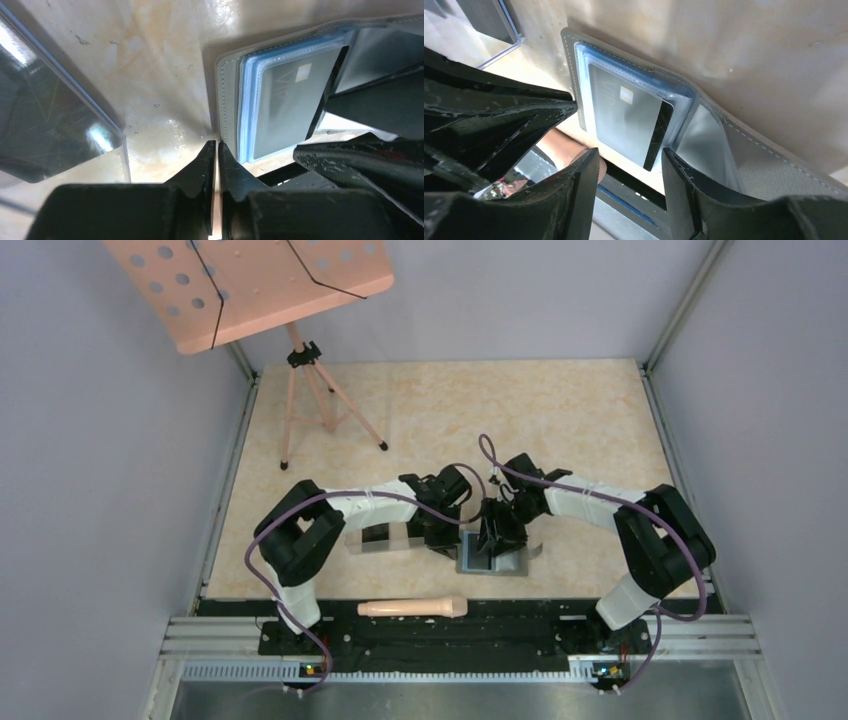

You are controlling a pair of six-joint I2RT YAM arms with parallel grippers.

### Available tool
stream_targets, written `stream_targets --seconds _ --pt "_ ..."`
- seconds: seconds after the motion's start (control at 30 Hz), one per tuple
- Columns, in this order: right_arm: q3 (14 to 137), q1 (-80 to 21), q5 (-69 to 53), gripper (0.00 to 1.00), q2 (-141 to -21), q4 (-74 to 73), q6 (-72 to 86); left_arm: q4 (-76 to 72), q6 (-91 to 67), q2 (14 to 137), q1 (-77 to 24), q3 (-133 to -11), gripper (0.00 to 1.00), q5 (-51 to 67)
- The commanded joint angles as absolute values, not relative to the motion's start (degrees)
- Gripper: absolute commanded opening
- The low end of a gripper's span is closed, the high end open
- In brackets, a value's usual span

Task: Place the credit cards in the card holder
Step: Insert the credit card into the card holder, then turn over the card slot in the card holder.

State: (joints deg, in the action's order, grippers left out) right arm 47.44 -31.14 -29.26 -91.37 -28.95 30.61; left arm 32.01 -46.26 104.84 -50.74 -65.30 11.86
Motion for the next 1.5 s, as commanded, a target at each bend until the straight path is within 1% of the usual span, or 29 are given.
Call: stream_targets --seconds 0.0,0.07,0.17,0.23,0.4,0.57,0.73,1.0,1.13,1.37,1.47 --pt "51.77 -32.34 -24.33 0.51 -88.17 -34.28 27.43 31.60 -46.08 99.09 -51.15 -66.79 0.14 10.05" --pt "52.77 -32.36 -23.00 0.53 -87.40 -36.24 26.65 30.48 -46.64 97.10 -51.15 -66.03 0.19 10.19" --pt "53.16 -32.33 -23.10 0.52 -86.47 -36.56 26.52 27.84 -47.46 95.54 -51.09 -64.54 0.27 11.73" --pt "53.05 -32.34 -23.35 0.48 -86.32 -36.30 26.44 26.29 -48.39 95.40 -51.00 -63.83 0.31 12.96" --pt "51.29 -32.34 -24.37 0.36 -86.88 -34.30 26.43 22.90 -49.55 96.89 -50.86 -63.31 0.33 16.81" --pt "48.37 -32.34 -24.70 0.23 -87.41 -31.97 26.64 19.80 -50.65 99.43 -50.50 -62.63 0.34 19.11" --pt "44.83 -32.34 -24.76 0.14 -87.95 -29.11 26.98 18.14 -50.61 101.88 -49.93 -62.55 0.35 20.65" --pt "42.36 -32.33 -23.14 0.09 -88.72 -28.16 26.94 19.95 -49.51 104.67 -49.75 -64.13 0.40 19.64" --pt "41.95 -32.34 -22.72 0.06 -88.94 -28.22 26.72 19.70 -49.03 106.52 -49.75 -65.08 0.40 21.35" --pt "42.12 -32.32 -22.50 0.04 -88.90 -28.08 26.95 20.21 -48.06 105.90 -49.92 -66.73 0.31 21.46" --pt "42.51 -32.34 -22.80 0.04 -89.12 -28.09 26.98 22.64 -47.06 105.34 -50.16 -68.07 0.31 19.78"
